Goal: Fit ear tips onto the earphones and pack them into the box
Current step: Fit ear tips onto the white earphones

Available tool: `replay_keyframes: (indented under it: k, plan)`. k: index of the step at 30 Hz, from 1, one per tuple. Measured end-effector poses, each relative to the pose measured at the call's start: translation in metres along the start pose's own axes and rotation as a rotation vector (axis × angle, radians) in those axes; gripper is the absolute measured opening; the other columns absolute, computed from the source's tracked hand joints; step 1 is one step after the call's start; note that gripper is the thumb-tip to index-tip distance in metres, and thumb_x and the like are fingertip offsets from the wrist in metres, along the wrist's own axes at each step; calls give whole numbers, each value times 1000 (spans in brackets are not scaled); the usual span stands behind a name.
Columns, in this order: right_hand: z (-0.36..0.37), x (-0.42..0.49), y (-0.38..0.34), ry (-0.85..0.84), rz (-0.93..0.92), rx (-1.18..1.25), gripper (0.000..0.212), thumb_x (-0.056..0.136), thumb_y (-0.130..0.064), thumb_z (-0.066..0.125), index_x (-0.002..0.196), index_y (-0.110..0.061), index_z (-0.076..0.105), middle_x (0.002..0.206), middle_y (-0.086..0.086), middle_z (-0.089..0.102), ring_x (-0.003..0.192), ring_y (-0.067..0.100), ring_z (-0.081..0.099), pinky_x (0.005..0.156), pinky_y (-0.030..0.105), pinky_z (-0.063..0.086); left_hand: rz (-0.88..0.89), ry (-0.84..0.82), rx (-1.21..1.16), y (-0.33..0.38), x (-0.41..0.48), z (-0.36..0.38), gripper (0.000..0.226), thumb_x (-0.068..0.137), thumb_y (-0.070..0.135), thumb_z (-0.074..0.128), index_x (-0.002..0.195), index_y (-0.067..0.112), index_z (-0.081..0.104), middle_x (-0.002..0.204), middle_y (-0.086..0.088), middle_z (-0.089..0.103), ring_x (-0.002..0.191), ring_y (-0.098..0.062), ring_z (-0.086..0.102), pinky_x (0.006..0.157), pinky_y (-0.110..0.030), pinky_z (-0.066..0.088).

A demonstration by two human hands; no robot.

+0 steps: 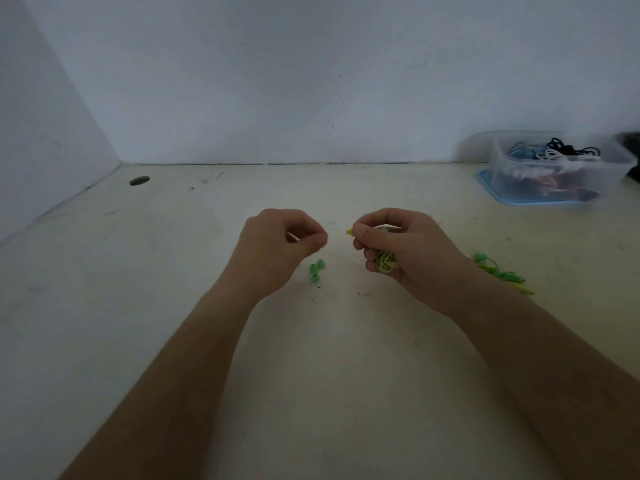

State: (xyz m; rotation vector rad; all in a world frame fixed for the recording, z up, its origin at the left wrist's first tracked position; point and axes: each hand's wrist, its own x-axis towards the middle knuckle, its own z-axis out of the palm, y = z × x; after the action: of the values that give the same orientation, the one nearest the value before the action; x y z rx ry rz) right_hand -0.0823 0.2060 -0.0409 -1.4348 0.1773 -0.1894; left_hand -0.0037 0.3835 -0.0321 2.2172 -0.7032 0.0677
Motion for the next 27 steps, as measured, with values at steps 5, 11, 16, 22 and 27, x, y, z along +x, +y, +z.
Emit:
replay_keyframes:
  k: [5, 11, 16, 22, 27]
  plan:
    - [0, 0, 0, 18, 50, 19, 3, 88, -6, 71, 89, -4, 70, 71, 9, 66, 55, 13, 56, 54, 25, 51, -2, -206, 284, -7, -5, -5, 13, 78, 27, 81, 77, 38, 72, 74, 20, 66, 64, 6, 57, 59, -10, 37]
    - [1, 0, -1, 14, 78, 26, 4, 88, -3, 69, 85, -4, 70, 70, 10, 67, 53, 13, 55, 53, 26, 50, -10, -230, 337, -7, -6, -2, 24, 77, 26, 81, 71, 44, 67, 74, 21, 60, 63, 7, 53, 56, -8, 33]
    - [0, 0, -1, 22, 92, 41, 6, 91, 0, 65, 87, -2, 70, 72, 11, 68, 52, 13, 54, 51, 26, 49, 25, -195, 306, -5, -8, -3, 20, 81, 27, 78, 75, 42, 67, 80, 18, 62, 67, 0, 55, 59, -9, 34]
    - [0, -2, -3, -20, 22, 44, 4, 89, 0, 68, 89, -2, 70, 78, 14, 71, 54, 14, 55, 54, 27, 50, -27, -73, -184, 4, -11, -7, 8, 83, 15, 77, 87, 22, 76, 79, 6, 74, 70, -7, 67, 67, -18, 53]
    - [0, -3, -4, -56, -73, 82, 5, 88, 0, 67, 90, -3, 70, 80, 16, 72, 54, 15, 55, 55, 27, 51, -165, -112, -583, 9, -13, -6, 13, 87, 9, 70, 98, 15, 73, 88, -6, 75, 75, -14, 67, 68, -24, 55]
